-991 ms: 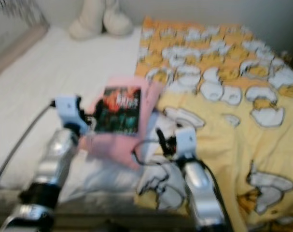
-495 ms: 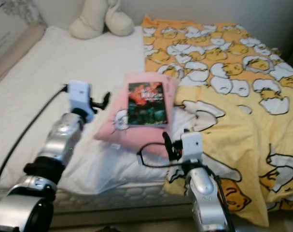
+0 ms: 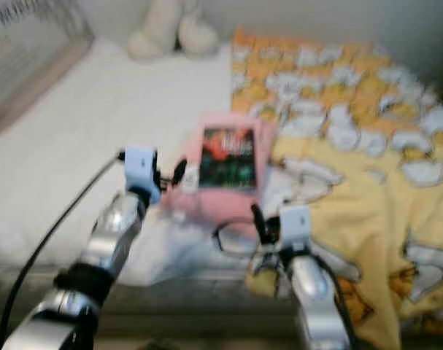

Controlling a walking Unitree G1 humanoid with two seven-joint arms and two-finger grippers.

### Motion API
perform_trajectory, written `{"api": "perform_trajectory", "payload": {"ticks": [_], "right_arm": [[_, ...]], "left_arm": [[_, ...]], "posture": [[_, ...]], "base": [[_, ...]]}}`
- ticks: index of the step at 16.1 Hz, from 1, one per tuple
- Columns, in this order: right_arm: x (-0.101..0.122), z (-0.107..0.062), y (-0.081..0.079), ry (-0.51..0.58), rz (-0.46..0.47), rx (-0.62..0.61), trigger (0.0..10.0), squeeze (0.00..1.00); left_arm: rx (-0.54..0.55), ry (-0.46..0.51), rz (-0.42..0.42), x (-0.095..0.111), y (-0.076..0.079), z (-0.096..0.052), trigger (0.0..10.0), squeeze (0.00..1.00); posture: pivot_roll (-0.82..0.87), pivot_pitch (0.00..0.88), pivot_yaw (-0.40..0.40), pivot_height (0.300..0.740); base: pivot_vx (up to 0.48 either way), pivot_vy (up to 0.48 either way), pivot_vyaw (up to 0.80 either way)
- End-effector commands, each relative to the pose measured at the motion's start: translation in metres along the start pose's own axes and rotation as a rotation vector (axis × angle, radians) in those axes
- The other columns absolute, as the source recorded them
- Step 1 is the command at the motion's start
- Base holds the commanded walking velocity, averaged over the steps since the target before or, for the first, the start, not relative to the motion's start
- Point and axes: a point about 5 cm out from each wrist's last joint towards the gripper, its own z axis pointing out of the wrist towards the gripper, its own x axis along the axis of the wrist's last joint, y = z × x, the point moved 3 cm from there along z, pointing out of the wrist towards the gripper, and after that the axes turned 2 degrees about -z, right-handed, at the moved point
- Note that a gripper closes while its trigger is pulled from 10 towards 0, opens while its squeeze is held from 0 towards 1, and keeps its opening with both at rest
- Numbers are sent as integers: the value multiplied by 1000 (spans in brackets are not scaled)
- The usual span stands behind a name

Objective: Clean up the room

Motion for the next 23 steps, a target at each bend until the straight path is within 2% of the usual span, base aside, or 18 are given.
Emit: {"api": "perform_trajectory", "payload": {"ticks": [1, 5, 10, 12, 13, 14, 17, 20, 23], "right_arm": [[6, 2, 3, 22, 5, -19, 10000, 0], [7, 0, 5, 27, 0, -37, 10000, 0], [5, -7, 5, 26, -9, -51, 10000, 0], [5, -10, 6, 24, -9, -56, 10000, 0], [3, -15, 6, 11, -7, -55, 10000, 0], [3, -18, 5, 6, -7, -53, 10000, 0], [1, -35, 0, -20, -26, -20, 10000, 0], [-7, -63, -9, -72, -30, 15, 10000, 0], [-7, -89, -15, -126, -26, 30, 10000, 0]], "left_arm": [[17, 5, 11, 6, -5, 5, 10000, 0], [27, -14, 20, 6, -13, 9, 10000, 0], [14, -3, 15, 7, -8, 10, 10000, 0], [9, -68, -6, -1, -6, 14, 10000, 0], [21, -146, -40, -7, -6, 23, 10000, 0], [20, -164, -47, -8, -5, 25, 10000, 0], [58, -180, -56, -1, -7, 34, 10000, 0], [175, -113, 11, 18, -25, 39, 10000, 0], [224, -105, 37, 16, -32, 37, 10000, 0]], "posture": [[-87, 0, 66, 740], [-108, 0, 81, 740], [-123, 0, 90, 740], [-125, 0, 84, 740], [-141, 0, 64, 740], [-146, 0, 61, 740], [-180, 0, 37, 740], [-224, 76, 5, 740], [-257, 134, -24, 740]], "base": [[0, 0, 0], [0, 0, 0], [0, 0, 0], [0, 0, 0], [0, 0, 0], [0, 0, 0], [0, 0, 0], [0, 0, 0], [0, 0, 0]]}}
